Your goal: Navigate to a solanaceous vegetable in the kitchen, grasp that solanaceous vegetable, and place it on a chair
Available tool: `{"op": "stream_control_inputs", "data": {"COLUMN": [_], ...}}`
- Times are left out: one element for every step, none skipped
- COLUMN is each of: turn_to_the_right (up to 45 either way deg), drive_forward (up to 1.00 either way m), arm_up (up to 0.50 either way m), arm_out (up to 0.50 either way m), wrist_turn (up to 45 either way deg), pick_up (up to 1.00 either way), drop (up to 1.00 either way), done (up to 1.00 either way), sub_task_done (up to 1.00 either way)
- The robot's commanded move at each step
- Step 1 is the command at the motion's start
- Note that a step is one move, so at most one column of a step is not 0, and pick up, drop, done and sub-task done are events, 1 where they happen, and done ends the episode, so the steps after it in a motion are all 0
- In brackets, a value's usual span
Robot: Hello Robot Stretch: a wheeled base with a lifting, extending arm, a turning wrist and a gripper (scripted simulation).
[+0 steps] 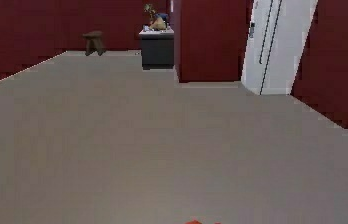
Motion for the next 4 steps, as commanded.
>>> {"op": "stream_control_inputs", "data": {"turn_to_the_right": [45.0, 24.0, -45.0, -45.0], "drive_forward": [0.00, 0.00, 0.00, 0.00], "arm_up": [0.00, 0.00, 0.00, 0.00], "arm_out": [0.00, 0.00, 0.00, 0.00], "wrist_turn": [0.0, 0.0, 0.0, 0.0], "pick_up": [0.00, 0.00, 0.00, 0.00], "drop": [0.00, 0.00, 0.00, 0.00], "done": [0.00, 0.00, 0.00, 0.00], "sub_task_done": [0.00, 0.00, 0.00, 0.00]}}
